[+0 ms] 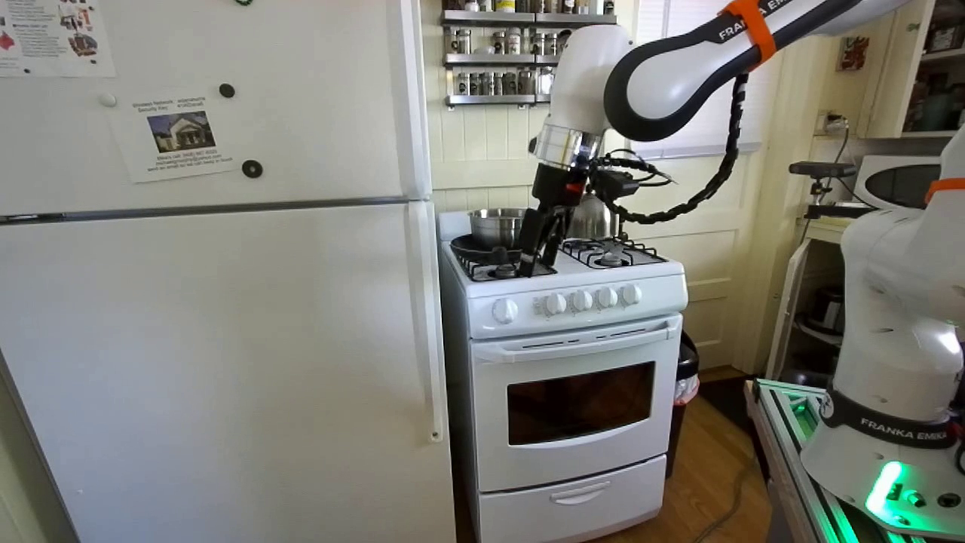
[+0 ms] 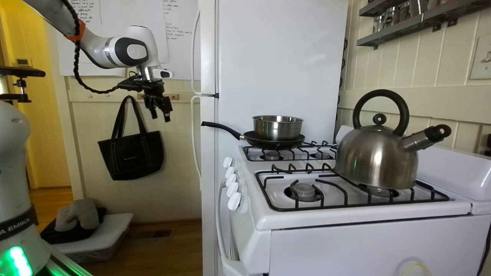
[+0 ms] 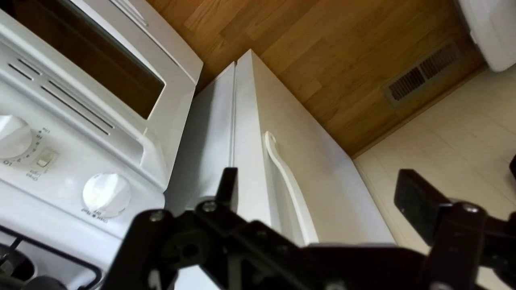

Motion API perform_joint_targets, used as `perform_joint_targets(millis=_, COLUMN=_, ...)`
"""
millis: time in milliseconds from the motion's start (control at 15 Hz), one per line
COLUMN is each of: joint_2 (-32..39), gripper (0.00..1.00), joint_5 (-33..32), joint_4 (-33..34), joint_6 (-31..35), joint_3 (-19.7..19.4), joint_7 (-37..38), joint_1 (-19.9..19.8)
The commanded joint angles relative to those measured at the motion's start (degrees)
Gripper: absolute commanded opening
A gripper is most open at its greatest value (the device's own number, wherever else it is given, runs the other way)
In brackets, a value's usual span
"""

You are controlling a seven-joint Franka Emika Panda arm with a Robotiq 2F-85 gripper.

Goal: Move the spoon to the white part of the stove

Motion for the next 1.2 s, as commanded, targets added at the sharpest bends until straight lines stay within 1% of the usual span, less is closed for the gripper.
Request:
perform_joint_targets(millis=0, joint_2=0.3, gripper=1.0, joint_5=-5.1, joint_4=2.4, joint_6=3.9, joint_3=1.3, joint_7=7.0, joint_1=-3.9)
perform_joint_targets(millis=200, joint_2=0.8, gripper=1.0, joint_5=-7.7, joint_4=6.3, joint_6=4.6, joint_3=1.3, joint_7=13.8, joint_1=-7.6)
perform_joint_targets(millis=333, joint_2=1.3, gripper=1.0, joint_5=-5.7, joint_4=10.1, joint_6=3.9, joint_3=0.3, joint_7=15.9, joint_1=-8.2)
perform_joint_targets(millis=400, joint_2=0.1, gripper=1.0, joint_5=-5.6, joint_4=7.2, joint_6=4.0, joint_3=-0.1, joint_7=12.4, joint_1=-7.1)
perform_joint_targets(millis=467, joint_2=0.1, gripper=1.0, joint_5=-5.6, joint_4=8.2, joint_6=4.0, joint_3=-0.3, joint_7=12.5, joint_1=-7.4)
perform_joint_targets(millis=933, joint_2=0.3, gripper=1.0, joint_5=-5.6, joint_4=7.8, joint_6=4.0, joint_3=-0.2, joint_7=12.4, joint_1=-7.2)
perform_joint_targets(millis=1000, joint_2=0.7, gripper=1.0, joint_5=-7.2, joint_4=7.8, joint_6=4.9, joint_3=0.4, joint_7=13.5, joint_1=-8.1)
perform_joint_targets(millis=1133, joint_2=3.0, gripper=1.0, joint_5=-10.7, joint_4=9.8, joint_6=7.5, joint_3=-0.2, joint_7=11.0, joint_1=-9.4)
